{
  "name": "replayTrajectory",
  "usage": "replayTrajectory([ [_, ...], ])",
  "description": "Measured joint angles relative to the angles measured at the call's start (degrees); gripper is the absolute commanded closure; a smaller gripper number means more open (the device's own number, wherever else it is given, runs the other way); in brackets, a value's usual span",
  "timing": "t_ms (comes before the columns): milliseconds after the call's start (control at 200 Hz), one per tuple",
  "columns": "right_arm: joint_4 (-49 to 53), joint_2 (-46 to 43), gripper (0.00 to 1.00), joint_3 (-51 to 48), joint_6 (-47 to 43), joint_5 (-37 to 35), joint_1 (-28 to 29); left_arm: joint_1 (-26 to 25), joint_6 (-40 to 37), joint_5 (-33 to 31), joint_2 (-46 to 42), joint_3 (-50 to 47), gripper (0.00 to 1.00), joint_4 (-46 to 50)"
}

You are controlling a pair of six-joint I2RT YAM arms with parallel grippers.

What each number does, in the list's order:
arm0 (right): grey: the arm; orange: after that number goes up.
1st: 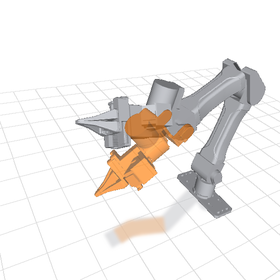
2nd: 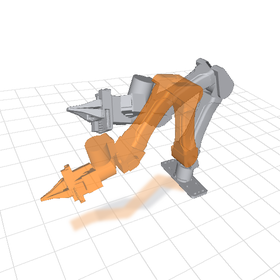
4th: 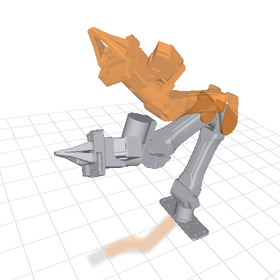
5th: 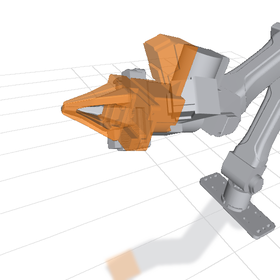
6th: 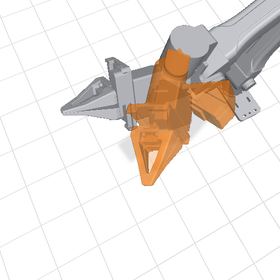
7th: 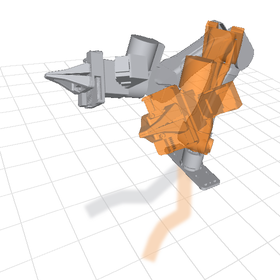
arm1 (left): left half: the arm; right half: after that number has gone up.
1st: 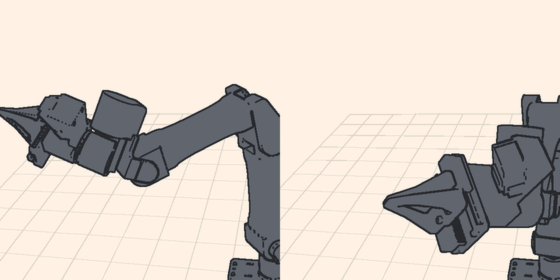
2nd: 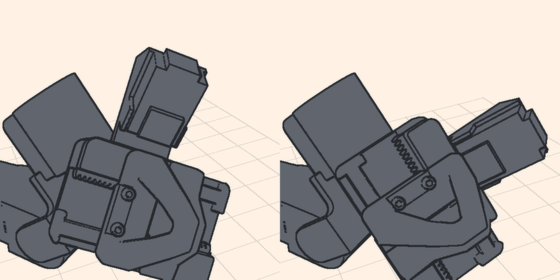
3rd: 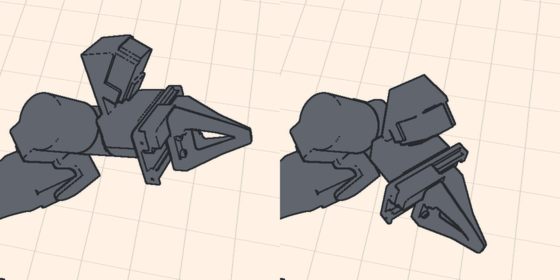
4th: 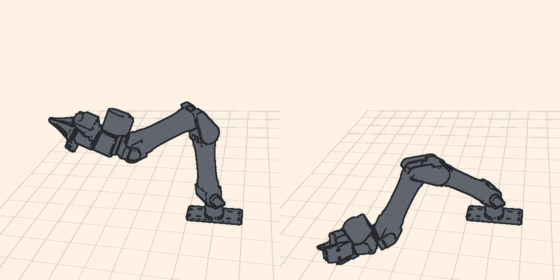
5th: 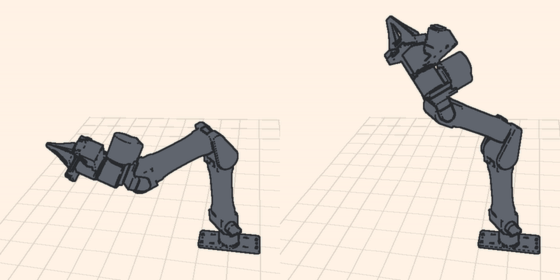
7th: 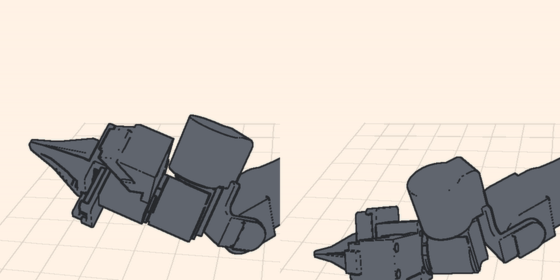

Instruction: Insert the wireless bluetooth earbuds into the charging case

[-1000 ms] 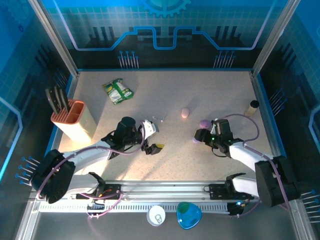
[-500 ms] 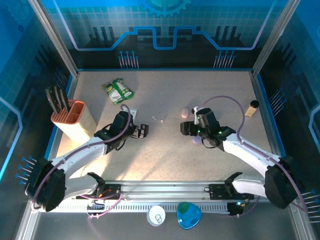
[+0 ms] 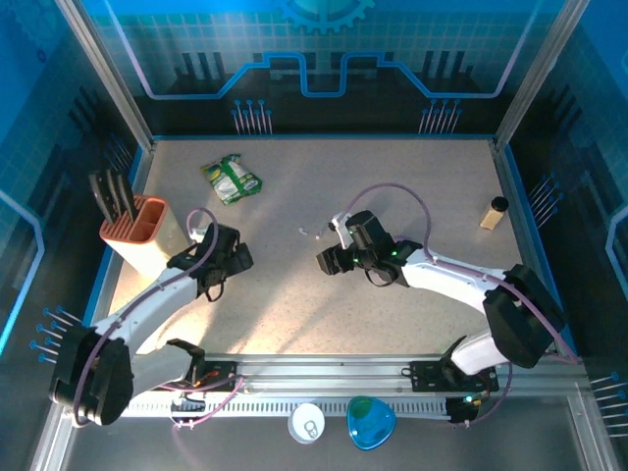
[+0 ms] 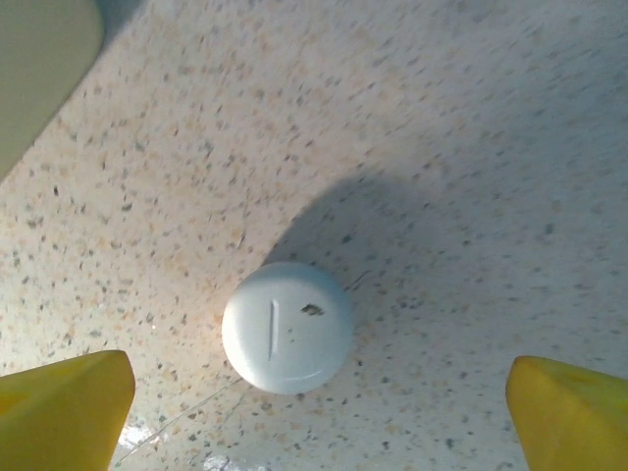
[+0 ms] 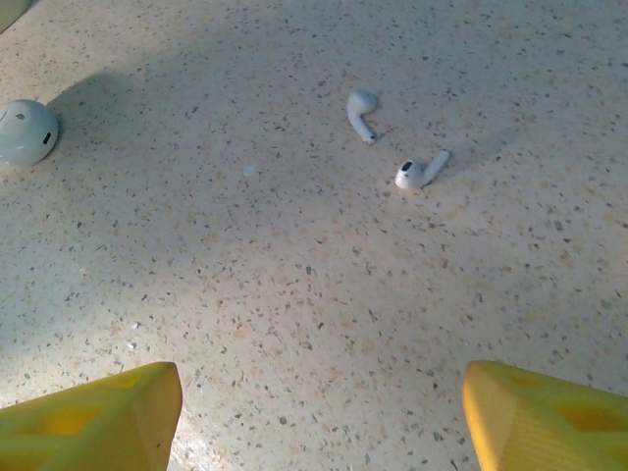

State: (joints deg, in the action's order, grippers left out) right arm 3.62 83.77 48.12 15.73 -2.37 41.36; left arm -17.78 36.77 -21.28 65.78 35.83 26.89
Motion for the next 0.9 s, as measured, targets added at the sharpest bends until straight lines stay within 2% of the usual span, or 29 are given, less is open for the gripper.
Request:
replayTrajectory([
  [170, -0.3, 0.3, 0.24, 0.3, -0.4, 0.0, 0.0, 0.0, 0.6, 0.0, 5.3, 0.0, 0.08, 0.0],
  [465, -0.2, 0.8, 0.24, 0.4, -0.4, 0.0, 0.0, 0.1, -0.3, 0.0, 12.4, 0.0, 0.21, -1.9],
  [795, -0.2, 1.0, 0.24, 0.4, -0.4, 0.1, 0.0, 1.5, -2.6, 0.0, 15.8, 0.7, 0.36, -3.5],
  [900, -0.2, 1.0, 0.24, 0.4, -0.3, 0.2, 0.0, 1.7, -2.9, 0.1, 17.1, 1.6, 0.36, -3.6],
])
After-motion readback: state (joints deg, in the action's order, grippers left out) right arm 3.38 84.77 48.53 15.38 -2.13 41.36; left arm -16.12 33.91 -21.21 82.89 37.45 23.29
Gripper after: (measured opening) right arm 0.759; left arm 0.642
